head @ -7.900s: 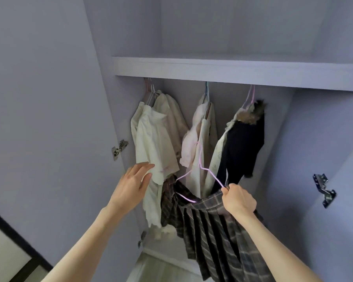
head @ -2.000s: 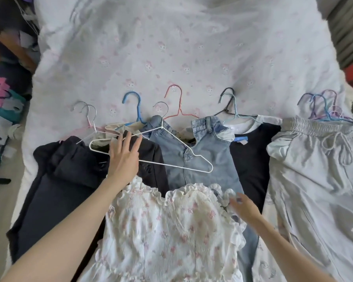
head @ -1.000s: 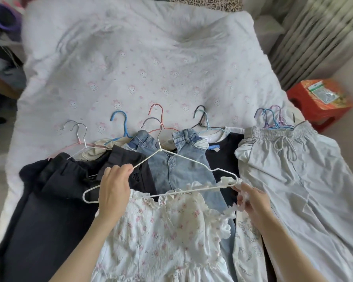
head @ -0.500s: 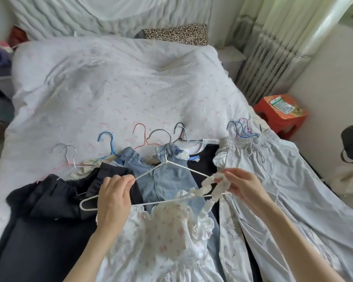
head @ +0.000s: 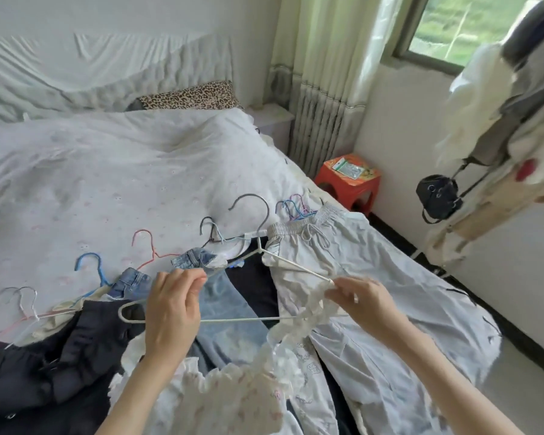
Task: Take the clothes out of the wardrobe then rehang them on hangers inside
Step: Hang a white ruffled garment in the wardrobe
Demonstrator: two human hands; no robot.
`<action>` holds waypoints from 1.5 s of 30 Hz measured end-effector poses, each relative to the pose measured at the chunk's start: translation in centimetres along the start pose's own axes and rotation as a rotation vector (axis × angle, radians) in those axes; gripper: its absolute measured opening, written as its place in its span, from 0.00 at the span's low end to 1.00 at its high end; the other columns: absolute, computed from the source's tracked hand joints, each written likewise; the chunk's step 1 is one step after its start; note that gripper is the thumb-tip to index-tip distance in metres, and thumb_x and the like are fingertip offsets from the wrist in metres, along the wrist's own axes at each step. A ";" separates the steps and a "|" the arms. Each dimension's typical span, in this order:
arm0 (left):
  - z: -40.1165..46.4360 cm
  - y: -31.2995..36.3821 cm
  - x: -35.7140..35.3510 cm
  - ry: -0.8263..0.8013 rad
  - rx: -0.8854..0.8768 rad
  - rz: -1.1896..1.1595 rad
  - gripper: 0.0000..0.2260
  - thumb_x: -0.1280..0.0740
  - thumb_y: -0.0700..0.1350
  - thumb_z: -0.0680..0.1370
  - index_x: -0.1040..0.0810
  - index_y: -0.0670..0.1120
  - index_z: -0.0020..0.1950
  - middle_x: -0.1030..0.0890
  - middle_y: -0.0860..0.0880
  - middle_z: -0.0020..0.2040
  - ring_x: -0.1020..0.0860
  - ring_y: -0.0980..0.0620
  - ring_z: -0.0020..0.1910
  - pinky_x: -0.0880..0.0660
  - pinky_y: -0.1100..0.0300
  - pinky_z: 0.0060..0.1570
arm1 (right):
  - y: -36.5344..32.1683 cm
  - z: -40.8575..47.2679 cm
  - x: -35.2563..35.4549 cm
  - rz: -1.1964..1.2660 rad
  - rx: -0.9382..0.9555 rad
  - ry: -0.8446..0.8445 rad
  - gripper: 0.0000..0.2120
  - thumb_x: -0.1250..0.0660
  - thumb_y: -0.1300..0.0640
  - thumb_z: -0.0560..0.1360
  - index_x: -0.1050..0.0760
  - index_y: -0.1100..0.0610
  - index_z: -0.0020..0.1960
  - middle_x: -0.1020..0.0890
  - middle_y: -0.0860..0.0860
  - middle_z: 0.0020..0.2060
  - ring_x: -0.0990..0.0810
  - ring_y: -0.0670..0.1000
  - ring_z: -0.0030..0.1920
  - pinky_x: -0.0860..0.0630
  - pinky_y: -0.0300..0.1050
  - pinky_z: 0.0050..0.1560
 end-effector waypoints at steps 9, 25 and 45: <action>2.0 22.8 -5.5 -0.084 -0.350 -0.189 0.12 0.42 0.48 0.78 0.23 0.43 0.46 0.23 0.48 0.38 0.31 0.51 0.39 0.35 0.60 0.44 | 9.1 -18.2 16.3 0.172 -0.341 0.505 0.17 0.32 0.47 0.73 0.27 0.55 0.30 0.28 0.47 0.24 0.30 0.45 0.30 0.36 0.32 0.30; -8.3 61.3 -12.3 -0.183 -0.595 -0.602 0.14 0.41 0.52 0.77 0.24 0.44 0.42 0.25 0.50 0.37 0.32 0.50 0.40 0.37 0.57 0.43 | 14.3 -55.1 38.7 -0.082 -0.820 1.115 0.11 0.32 0.50 0.74 0.23 0.55 0.36 0.21 0.47 0.32 0.24 0.51 0.37 0.29 0.47 0.40; -23.2 90.6 -22.9 -0.817 -0.917 -1.228 0.09 0.39 0.46 0.75 0.24 0.43 0.39 0.28 0.52 0.36 0.32 0.48 0.40 0.44 0.58 0.42 | 11.1 -75.3 41.1 -0.570 -1.448 1.218 0.16 0.34 0.52 0.75 0.26 0.59 0.33 0.28 0.46 0.33 0.28 0.48 0.32 0.29 0.44 0.35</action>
Point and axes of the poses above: each hand's wrist, its own z-axis towards the middle knuckle, its own x-axis out of the back of the hand, y = z × x, the point moved 9 cm from there along z, towards the middle knuckle
